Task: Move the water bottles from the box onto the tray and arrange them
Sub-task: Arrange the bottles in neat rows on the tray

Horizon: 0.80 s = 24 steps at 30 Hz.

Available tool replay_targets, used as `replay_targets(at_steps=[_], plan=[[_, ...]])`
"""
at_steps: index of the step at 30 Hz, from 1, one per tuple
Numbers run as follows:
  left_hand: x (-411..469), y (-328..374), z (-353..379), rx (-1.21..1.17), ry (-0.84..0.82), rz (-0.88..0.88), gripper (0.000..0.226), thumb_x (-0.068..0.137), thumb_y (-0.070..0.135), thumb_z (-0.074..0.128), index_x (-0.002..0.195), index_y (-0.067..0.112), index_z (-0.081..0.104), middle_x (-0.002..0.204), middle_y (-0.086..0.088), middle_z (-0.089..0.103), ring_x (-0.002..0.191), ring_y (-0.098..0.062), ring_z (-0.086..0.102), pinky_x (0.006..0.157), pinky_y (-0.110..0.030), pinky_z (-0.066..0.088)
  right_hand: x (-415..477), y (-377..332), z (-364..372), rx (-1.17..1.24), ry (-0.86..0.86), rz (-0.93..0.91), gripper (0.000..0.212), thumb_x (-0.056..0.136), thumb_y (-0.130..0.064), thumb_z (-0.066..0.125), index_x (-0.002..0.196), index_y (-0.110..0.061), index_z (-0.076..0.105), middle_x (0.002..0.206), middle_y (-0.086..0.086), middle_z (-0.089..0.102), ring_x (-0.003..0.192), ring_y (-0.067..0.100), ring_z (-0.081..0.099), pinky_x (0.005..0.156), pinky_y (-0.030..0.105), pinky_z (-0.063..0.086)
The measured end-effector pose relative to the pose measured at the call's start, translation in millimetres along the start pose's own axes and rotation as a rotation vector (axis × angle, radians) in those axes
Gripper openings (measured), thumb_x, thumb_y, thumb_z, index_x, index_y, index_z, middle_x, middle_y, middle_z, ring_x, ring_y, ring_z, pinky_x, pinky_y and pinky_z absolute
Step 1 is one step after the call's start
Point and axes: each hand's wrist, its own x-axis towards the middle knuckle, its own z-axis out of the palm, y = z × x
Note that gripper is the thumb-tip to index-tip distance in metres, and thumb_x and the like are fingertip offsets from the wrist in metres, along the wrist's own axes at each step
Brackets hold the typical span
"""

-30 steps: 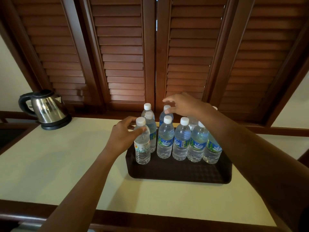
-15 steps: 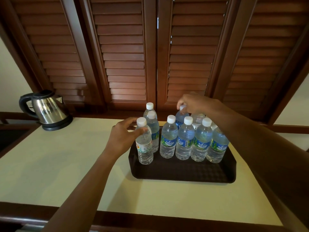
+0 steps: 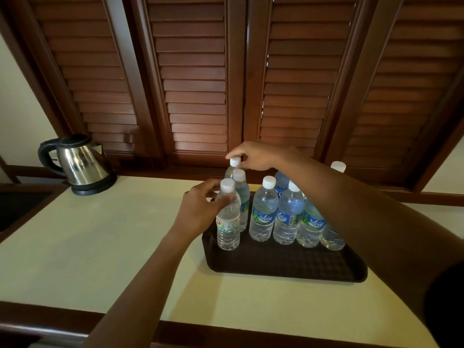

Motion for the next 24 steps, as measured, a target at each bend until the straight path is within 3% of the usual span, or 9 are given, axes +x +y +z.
replay_targets(at_steps=[6, 11, 16, 18, 20, 24], plan=[[0.4, -2.1, 0.3, -0.003, 0.006, 0.008, 0.037, 0.085, 0.039, 0.077, 0.12, 0.035, 0.066, 0.106, 0.024, 0.064, 0.091, 0.009, 0.059, 0.072, -0.009, 0.041, 1.0, 10.8, -3.6, -0.051, 0.078, 0.019, 0.025, 0.091, -0.025, 0.075, 0.114, -0.017, 0.075, 0.104, -0.005, 0.069, 0.097, 0.013, 0.062, 0.069, 0.024, 0.043], [1.7, -1.8, 2.7, -0.019, 0.009, -0.001, 0.036, 0.084, 0.04, 0.078, 0.118, 0.037, 0.066, 0.105, 0.027, 0.064, 0.092, 0.013, 0.058, 0.072, -0.008, 0.041, -12.6, 36.2, -12.2, -0.104, 0.05, 0.086, 0.017, 0.089, -0.028, 0.075, 0.105, -0.022, 0.077, 0.099, -0.009, 0.071, 0.095, 0.011, 0.066, 0.077, 0.031, 0.054], [1.0, -4.5, 6.0, -0.019, 0.019, -0.007, 0.039, 0.085, 0.041, 0.077, 0.122, 0.035, 0.065, 0.108, 0.025, 0.061, 0.091, 0.007, 0.059, 0.072, -0.008, 0.04, -25.4, 48.8, -17.2, -0.044, -0.007, 0.138, 0.02, 0.089, -0.027, 0.076, 0.108, -0.021, 0.075, 0.099, -0.004, 0.076, 0.088, 0.011, 0.071, 0.063, 0.022, 0.045], [1.3, -5.2, 6.0, -0.018, 0.026, -0.014, 0.04, 0.085, 0.041, 0.077, 0.123, 0.033, 0.065, 0.11, 0.024, 0.06, 0.095, 0.001, 0.059, 0.072, -0.008, 0.04, -28.6, 47.7, -19.6, -0.034, -0.029, 0.136, 0.03, 0.088, -0.03, 0.078, 0.116, -0.022, 0.073, 0.107, -0.005, 0.075, 0.094, 0.012, 0.069, 0.068, 0.024, 0.047], [1.8, -5.8, 5.5, -0.017, 0.027, -0.019, 0.04, 0.085, 0.041, 0.077, 0.122, 0.034, 0.065, 0.109, 0.025, 0.059, 0.093, 0.001, 0.058, 0.071, -0.008, 0.039, -30.6, 44.6, -21.1, -0.024, -0.051, 0.146, 0.042, 0.088, -0.031, 0.078, 0.129, -0.024, 0.069, 0.118, -0.005, 0.071, 0.105, 0.013, 0.066, 0.084, 0.029, 0.051], [1.3, -7.2, 4.9, -0.039, 0.023, -0.008, 0.032, 0.084, 0.042, 0.077, 0.113, 0.043, 0.062, 0.103, 0.031, 0.058, 0.088, 0.012, 0.056, 0.071, -0.009, 0.04, -34.2, 30.8, -24.5, 0.072, -0.015, 0.116, 0.053, 0.091, -0.042, 0.073, 0.141, -0.028, 0.059, 0.135, -0.002, 0.066, 0.118, 0.014, 0.064, 0.101, 0.036, 0.048]])
